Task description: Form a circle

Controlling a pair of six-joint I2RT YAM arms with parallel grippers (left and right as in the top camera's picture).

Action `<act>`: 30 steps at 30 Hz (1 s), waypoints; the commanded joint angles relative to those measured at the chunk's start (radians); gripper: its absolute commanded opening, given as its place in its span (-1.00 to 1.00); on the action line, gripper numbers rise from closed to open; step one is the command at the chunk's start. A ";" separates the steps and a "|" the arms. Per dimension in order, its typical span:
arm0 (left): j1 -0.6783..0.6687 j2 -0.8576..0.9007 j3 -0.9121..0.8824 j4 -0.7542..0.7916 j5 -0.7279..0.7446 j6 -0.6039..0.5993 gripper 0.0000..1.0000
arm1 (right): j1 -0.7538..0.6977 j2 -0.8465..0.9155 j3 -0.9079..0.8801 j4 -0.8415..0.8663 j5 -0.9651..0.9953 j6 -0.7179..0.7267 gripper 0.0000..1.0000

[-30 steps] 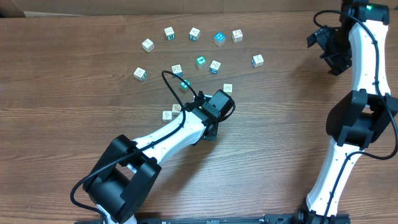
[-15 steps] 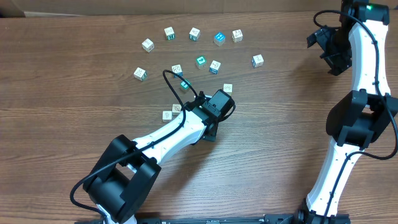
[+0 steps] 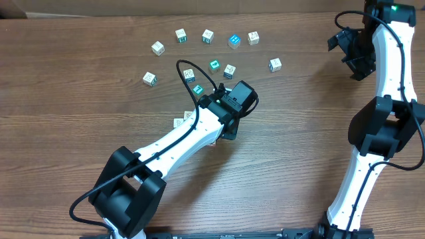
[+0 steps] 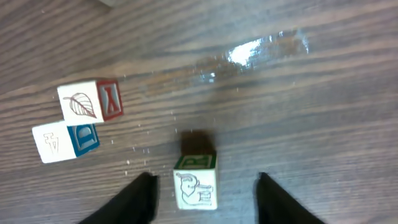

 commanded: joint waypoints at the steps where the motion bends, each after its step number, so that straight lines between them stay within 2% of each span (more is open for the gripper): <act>1: 0.003 0.013 0.020 -0.017 0.042 0.009 -0.32 | -0.002 -0.027 0.017 0.001 0.002 -0.003 1.00; 3: 0.003 0.013 0.020 -0.032 0.041 0.009 -0.48 | -0.002 -0.027 0.017 0.001 0.002 -0.003 1.00; 5: 0.003 0.013 0.019 -0.047 0.041 0.008 -0.49 | -0.002 -0.027 0.017 0.001 0.002 -0.003 1.00; 10: 0.003 0.021 0.015 -0.076 0.041 0.008 -0.16 | -0.002 -0.027 0.017 0.001 0.002 -0.003 1.00; 15: 0.003 0.024 -0.044 -0.037 0.042 0.000 -0.05 | -0.002 -0.027 0.017 0.001 0.002 -0.003 1.00; 25: 0.002 0.025 -0.154 0.053 0.041 -0.008 -0.07 | -0.002 -0.027 0.017 0.001 0.002 -0.003 1.00; 30: 0.002 0.025 -0.159 0.077 0.040 -0.007 0.00 | -0.002 -0.027 0.017 0.001 0.002 -0.003 1.00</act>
